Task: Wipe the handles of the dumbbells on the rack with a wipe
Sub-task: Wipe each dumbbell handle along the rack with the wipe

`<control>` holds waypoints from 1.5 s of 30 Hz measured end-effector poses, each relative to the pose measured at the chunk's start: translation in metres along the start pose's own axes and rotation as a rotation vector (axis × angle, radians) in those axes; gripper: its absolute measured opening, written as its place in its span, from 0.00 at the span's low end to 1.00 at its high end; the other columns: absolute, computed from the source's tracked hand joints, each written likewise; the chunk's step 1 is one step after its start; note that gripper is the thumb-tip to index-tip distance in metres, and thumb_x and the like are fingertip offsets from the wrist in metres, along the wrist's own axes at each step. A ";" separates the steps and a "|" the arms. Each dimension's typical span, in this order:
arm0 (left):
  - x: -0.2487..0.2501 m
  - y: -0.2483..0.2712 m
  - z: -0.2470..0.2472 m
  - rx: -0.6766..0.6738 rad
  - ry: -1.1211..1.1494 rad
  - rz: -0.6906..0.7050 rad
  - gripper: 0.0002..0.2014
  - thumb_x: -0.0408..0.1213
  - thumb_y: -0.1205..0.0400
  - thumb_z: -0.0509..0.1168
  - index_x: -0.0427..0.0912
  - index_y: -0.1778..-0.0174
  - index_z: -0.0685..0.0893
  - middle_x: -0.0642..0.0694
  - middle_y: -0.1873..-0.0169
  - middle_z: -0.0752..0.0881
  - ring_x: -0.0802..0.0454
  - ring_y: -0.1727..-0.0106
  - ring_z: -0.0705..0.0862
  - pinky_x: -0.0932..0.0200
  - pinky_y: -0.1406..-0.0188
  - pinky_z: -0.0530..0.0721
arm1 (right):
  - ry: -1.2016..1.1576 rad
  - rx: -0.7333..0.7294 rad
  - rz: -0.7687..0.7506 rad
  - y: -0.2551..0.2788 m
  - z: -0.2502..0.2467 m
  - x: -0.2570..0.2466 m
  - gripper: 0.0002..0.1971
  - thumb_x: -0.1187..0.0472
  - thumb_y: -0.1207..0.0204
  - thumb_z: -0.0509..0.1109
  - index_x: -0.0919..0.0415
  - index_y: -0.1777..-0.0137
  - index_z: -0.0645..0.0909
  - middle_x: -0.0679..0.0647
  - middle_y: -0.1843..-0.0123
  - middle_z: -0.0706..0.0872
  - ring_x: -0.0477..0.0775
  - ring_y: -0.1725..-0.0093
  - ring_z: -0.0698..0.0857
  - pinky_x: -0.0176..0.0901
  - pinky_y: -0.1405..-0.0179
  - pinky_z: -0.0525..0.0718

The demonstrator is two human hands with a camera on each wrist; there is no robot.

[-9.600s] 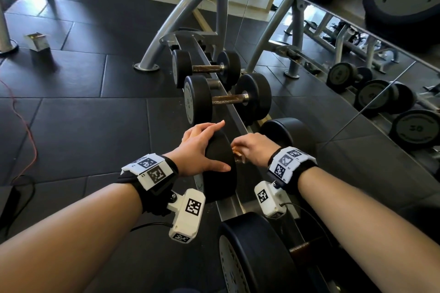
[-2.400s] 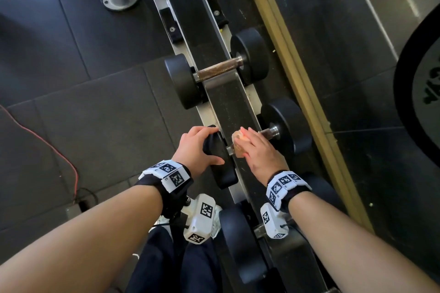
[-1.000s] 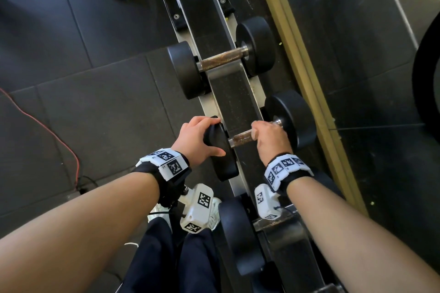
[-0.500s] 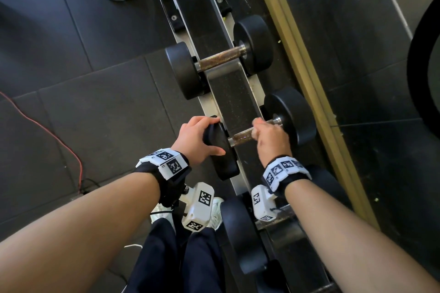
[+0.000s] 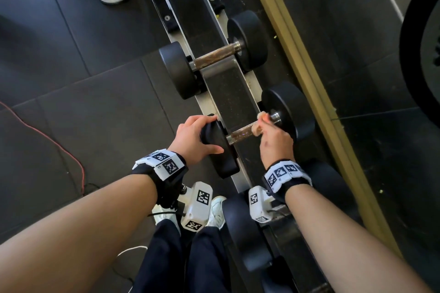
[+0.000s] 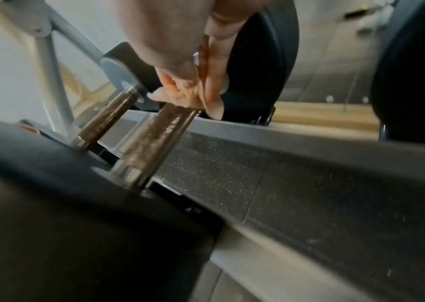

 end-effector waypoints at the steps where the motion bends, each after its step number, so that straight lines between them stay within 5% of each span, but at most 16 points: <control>1: 0.000 0.000 0.000 0.000 -0.001 -0.001 0.42 0.44 0.31 0.81 0.58 0.22 0.71 0.51 0.25 0.69 0.45 0.25 0.65 0.55 0.28 0.63 | -0.028 -0.043 -0.041 0.006 0.006 -0.007 0.14 0.55 0.10 0.56 0.43 0.37 0.83 0.47 0.42 0.88 0.39 0.46 0.86 0.47 0.32 0.83; 2: 0.000 0.000 0.000 0.002 -0.002 -0.002 0.41 0.44 0.31 0.82 0.58 0.22 0.71 0.50 0.25 0.69 0.44 0.25 0.65 0.54 0.27 0.64 | -0.009 -0.117 -0.121 0.013 0.013 -0.015 0.16 0.52 0.10 0.52 0.43 0.39 0.83 0.48 0.44 0.88 0.39 0.48 0.85 0.48 0.35 0.84; 5: -0.001 -0.001 0.000 0.007 -0.002 0.002 0.41 0.44 0.31 0.82 0.58 0.22 0.72 0.50 0.25 0.69 0.44 0.26 0.66 0.55 0.28 0.64 | 0.010 -0.290 -0.260 0.024 0.028 -0.023 0.22 0.64 0.15 0.55 0.51 0.24 0.78 0.52 0.28 0.84 0.55 0.33 0.83 0.50 0.28 0.79; 9: -0.004 -0.002 0.002 0.013 -0.001 0.004 0.41 0.45 0.32 0.82 0.59 0.23 0.72 0.50 0.26 0.70 0.45 0.26 0.66 0.53 0.27 0.65 | 0.030 -0.051 -0.260 0.018 0.005 -0.003 0.20 0.64 0.17 0.55 0.45 0.39 0.86 0.45 0.35 0.87 0.53 0.48 0.86 0.38 0.50 0.85; 13: -0.004 -0.002 0.002 0.015 -0.002 0.008 0.41 0.45 0.32 0.82 0.59 0.23 0.72 0.51 0.26 0.69 0.45 0.26 0.66 0.57 0.31 0.62 | 0.054 0.005 -0.061 0.017 0.001 0.014 0.28 0.74 0.18 0.61 0.48 0.23 0.77 0.44 0.25 0.81 0.54 0.40 0.83 0.48 0.37 0.82; 16: -0.001 0.000 0.001 0.007 -0.006 0.008 0.41 0.44 0.31 0.81 0.58 0.22 0.71 0.50 0.25 0.69 0.44 0.25 0.66 0.53 0.28 0.64 | -0.251 -0.010 0.111 0.037 0.013 0.008 0.29 0.70 0.16 0.62 0.49 0.17 0.68 0.49 0.18 0.73 0.53 0.23 0.75 0.50 0.24 0.76; 19: 0.001 0.002 -0.001 0.014 -0.013 0.009 0.40 0.44 0.31 0.82 0.56 0.23 0.72 0.49 0.25 0.70 0.44 0.26 0.66 0.51 0.25 0.64 | -0.532 0.155 0.394 0.054 0.017 0.013 0.25 0.64 0.16 0.67 0.48 0.21 0.74 0.51 0.30 0.84 0.46 0.31 0.83 0.43 0.31 0.82; 21: 0.003 0.003 -0.002 0.016 -0.012 0.012 0.40 0.43 0.31 0.82 0.55 0.22 0.73 0.48 0.25 0.70 0.43 0.26 0.66 0.52 0.24 0.64 | -0.603 0.245 0.445 0.054 0.016 0.019 0.19 0.60 0.18 0.71 0.52 0.28 0.81 0.45 0.47 0.89 0.40 0.45 0.87 0.30 0.43 0.85; 23: 0.003 0.003 -0.001 0.015 -0.019 0.016 0.40 0.44 0.31 0.82 0.55 0.22 0.73 0.48 0.25 0.70 0.43 0.26 0.66 0.53 0.25 0.63 | -0.651 0.288 0.497 0.047 0.016 0.022 0.14 0.56 0.21 0.75 0.48 0.36 0.87 0.41 0.51 0.89 0.37 0.49 0.87 0.23 0.52 0.82; 26: 0.001 0.003 -0.001 0.014 -0.010 0.013 0.40 0.44 0.30 0.81 0.55 0.22 0.72 0.49 0.25 0.69 0.44 0.25 0.66 0.54 0.26 0.63 | -0.784 0.382 0.595 0.033 0.021 0.021 0.05 0.54 0.26 0.79 0.40 0.54 0.89 0.44 0.55 0.92 0.42 0.51 0.90 0.36 0.49 0.86; 31: -0.001 0.002 0.001 0.019 -0.018 0.026 0.41 0.45 0.30 0.81 0.56 0.21 0.71 0.50 0.25 0.69 0.45 0.25 0.65 0.54 0.25 0.62 | -0.938 0.505 0.679 0.018 0.032 0.018 0.09 0.60 0.26 0.80 0.55 0.47 0.89 0.49 0.59 0.93 0.45 0.57 0.92 0.40 0.54 0.91; 34: -0.003 0.001 0.002 0.014 -0.013 0.032 0.41 0.46 0.30 0.81 0.57 0.21 0.71 0.51 0.25 0.69 0.45 0.25 0.65 0.55 0.25 0.62 | -0.992 0.557 0.720 0.013 0.036 0.019 0.10 0.67 0.25 0.78 0.61 0.45 0.87 0.51 0.54 0.91 0.52 0.52 0.92 0.40 0.55 0.91; 38: -0.006 -0.001 0.003 0.018 -0.003 0.044 0.40 0.46 0.30 0.81 0.58 0.22 0.71 0.53 0.25 0.69 0.46 0.25 0.65 0.58 0.29 0.61 | -1.014 0.536 0.741 0.010 0.042 0.019 0.12 0.69 0.24 0.76 0.60 0.41 0.87 0.57 0.47 0.91 0.54 0.48 0.91 0.48 0.45 0.90; 45: -0.009 -0.002 0.004 0.007 -0.003 0.050 0.40 0.47 0.29 0.80 0.58 0.22 0.70 0.53 0.25 0.68 0.46 0.25 0.64 0.58 0.31 0.60 | -0.941 0.503 0.702 0.015 0.051 0.015 0.15 0.66 0.25 0.77 0.59 0.39 0.88 0.55 0.47 0.91 0.51 0.48 0.91 0.40 0.50 0.88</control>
Point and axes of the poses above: each hand's wrist, its own y-axis away from the middle knuckle, its own z-axis out of the palm, x = y × z, the point moved 3 cm from there along -y, towards the middle knuckle
